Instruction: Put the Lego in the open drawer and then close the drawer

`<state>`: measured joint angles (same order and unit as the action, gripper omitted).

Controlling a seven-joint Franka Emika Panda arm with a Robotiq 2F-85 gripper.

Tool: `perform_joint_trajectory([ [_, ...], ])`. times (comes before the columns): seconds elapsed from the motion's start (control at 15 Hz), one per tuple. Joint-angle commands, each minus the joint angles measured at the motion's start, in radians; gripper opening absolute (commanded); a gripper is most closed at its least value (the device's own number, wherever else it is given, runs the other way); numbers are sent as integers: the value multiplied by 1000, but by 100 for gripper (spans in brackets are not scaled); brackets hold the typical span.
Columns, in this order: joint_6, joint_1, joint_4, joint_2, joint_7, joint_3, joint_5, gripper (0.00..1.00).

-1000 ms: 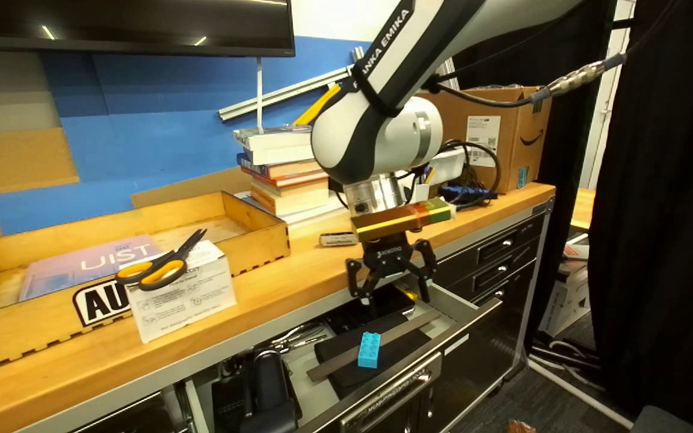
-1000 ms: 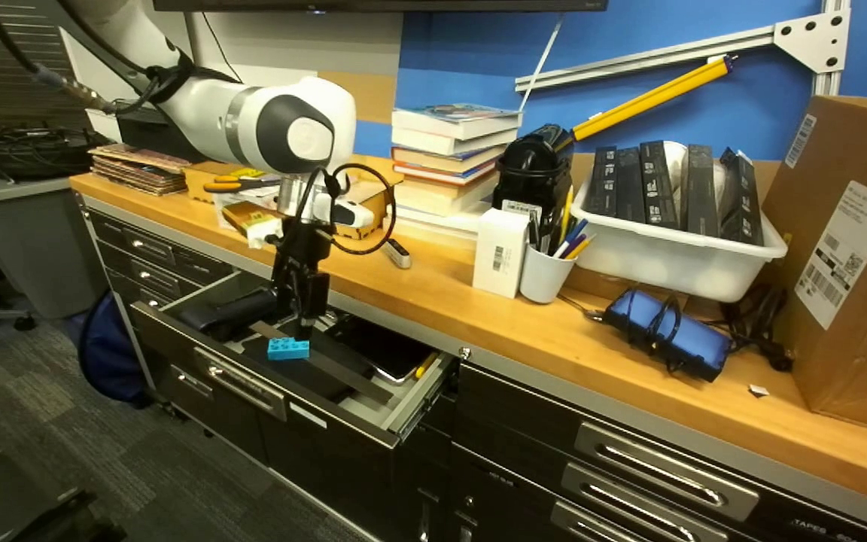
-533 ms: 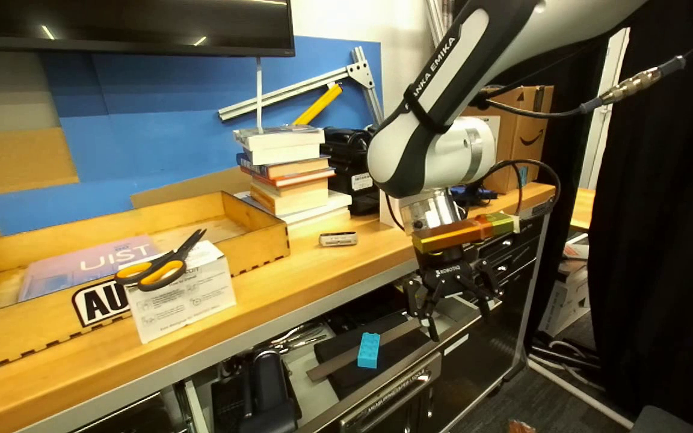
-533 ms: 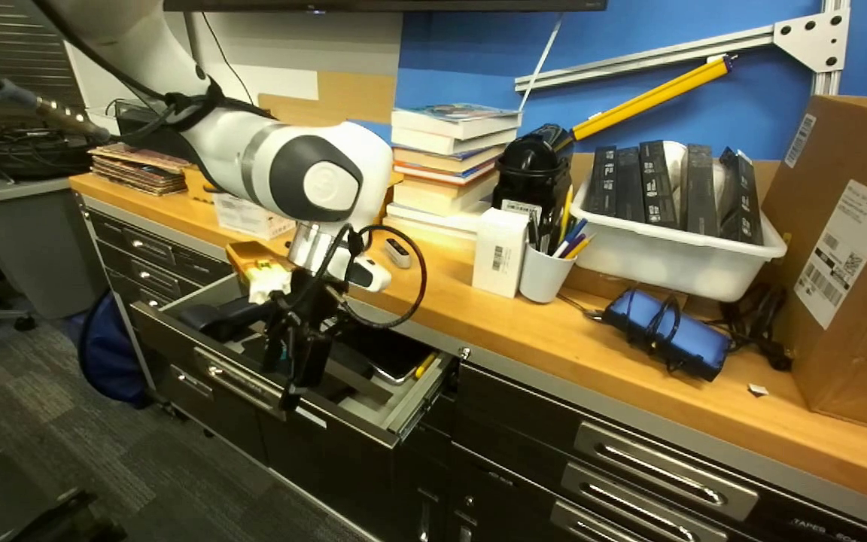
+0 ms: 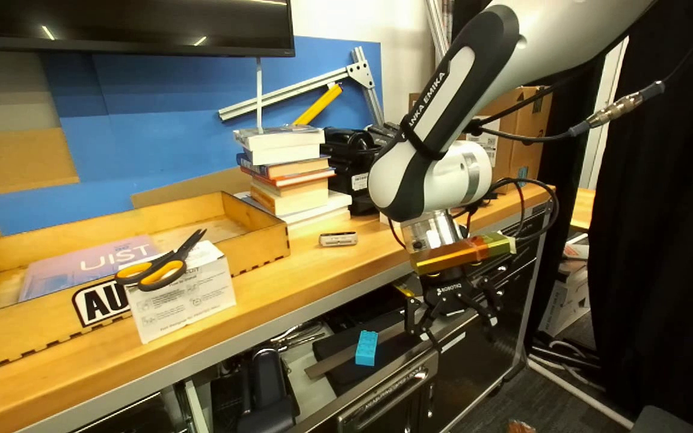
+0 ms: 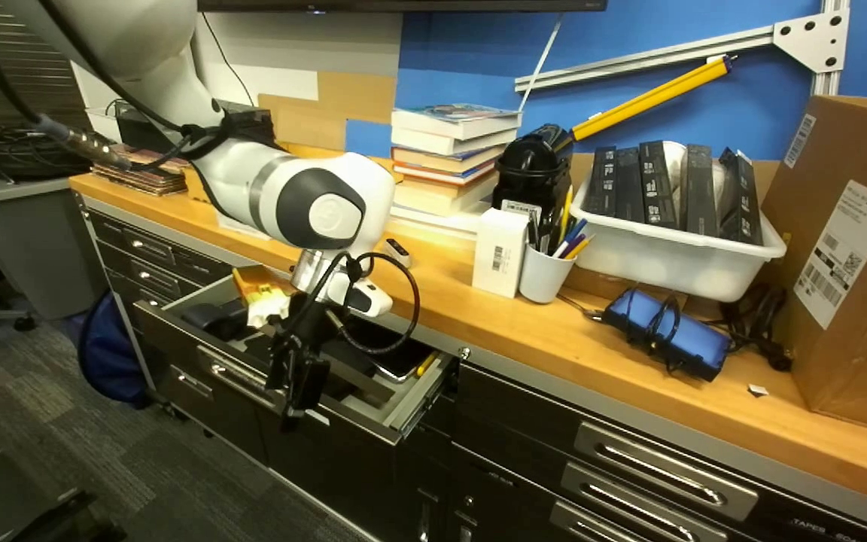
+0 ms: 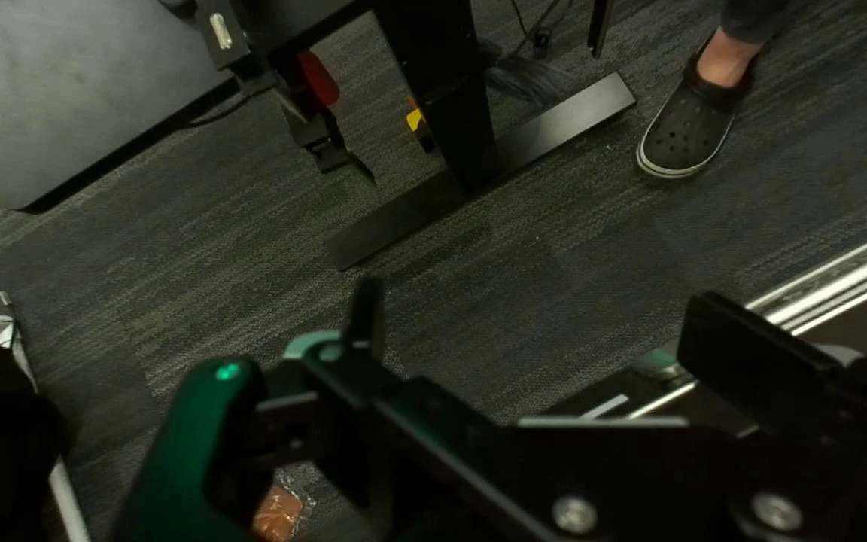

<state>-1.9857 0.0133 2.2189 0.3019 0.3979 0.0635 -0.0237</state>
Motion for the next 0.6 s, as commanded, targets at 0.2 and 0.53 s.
perform_joint_trajectory([
  [0.2,-73,-58,-118,78,134,8,45,100],
  [0.53,-90,-83,-286,164,195,10,66,100],
])
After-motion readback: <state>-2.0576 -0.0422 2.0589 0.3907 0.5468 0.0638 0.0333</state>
